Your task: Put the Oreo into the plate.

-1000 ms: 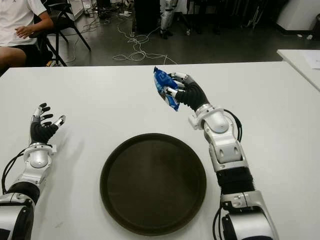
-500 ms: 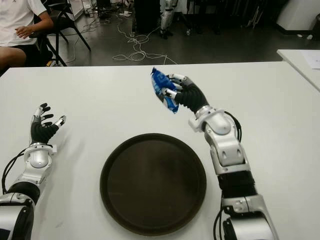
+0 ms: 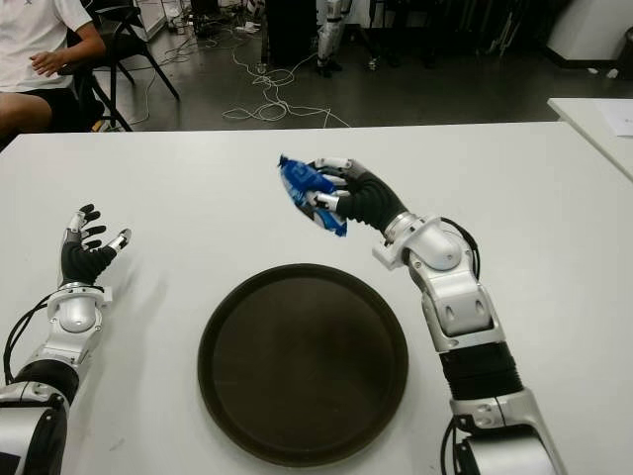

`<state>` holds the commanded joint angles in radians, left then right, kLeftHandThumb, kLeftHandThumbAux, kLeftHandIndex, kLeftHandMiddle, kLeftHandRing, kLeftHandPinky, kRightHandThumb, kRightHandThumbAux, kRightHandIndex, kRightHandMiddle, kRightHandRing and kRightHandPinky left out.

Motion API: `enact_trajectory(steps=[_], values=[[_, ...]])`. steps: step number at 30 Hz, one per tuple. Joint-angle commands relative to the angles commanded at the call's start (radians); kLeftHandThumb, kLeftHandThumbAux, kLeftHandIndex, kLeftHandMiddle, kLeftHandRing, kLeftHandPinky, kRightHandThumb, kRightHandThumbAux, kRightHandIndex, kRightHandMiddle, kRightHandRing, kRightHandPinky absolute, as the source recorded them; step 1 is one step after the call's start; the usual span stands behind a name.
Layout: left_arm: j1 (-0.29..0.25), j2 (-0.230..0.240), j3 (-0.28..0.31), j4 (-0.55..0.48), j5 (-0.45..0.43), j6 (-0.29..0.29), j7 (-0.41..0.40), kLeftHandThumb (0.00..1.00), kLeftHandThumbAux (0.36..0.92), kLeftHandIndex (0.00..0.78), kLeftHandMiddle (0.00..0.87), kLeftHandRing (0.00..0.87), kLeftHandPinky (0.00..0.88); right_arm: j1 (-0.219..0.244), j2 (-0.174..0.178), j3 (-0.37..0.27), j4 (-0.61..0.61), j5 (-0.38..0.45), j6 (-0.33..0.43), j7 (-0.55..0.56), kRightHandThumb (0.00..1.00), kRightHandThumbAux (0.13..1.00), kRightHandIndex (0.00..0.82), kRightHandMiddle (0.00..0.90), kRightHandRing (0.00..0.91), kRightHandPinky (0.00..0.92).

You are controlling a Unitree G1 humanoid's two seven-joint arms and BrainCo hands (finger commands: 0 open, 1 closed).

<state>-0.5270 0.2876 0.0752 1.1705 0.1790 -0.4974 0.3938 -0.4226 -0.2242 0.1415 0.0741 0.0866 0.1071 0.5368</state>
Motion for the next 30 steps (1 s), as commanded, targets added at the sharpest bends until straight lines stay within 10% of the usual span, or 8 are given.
enact_trajectory(steps=[30], values=[[-0.001,-0.001,-0.004,-0.002,0.003,0.003,0.004,0.225,0.695,0.098,0.164,0.195,0.242,-0.001,-0.123,0.102,-0.017,-0.03,-0.08,0.258,0.686,0.729,0.438,0.815,0.824,0.805]])
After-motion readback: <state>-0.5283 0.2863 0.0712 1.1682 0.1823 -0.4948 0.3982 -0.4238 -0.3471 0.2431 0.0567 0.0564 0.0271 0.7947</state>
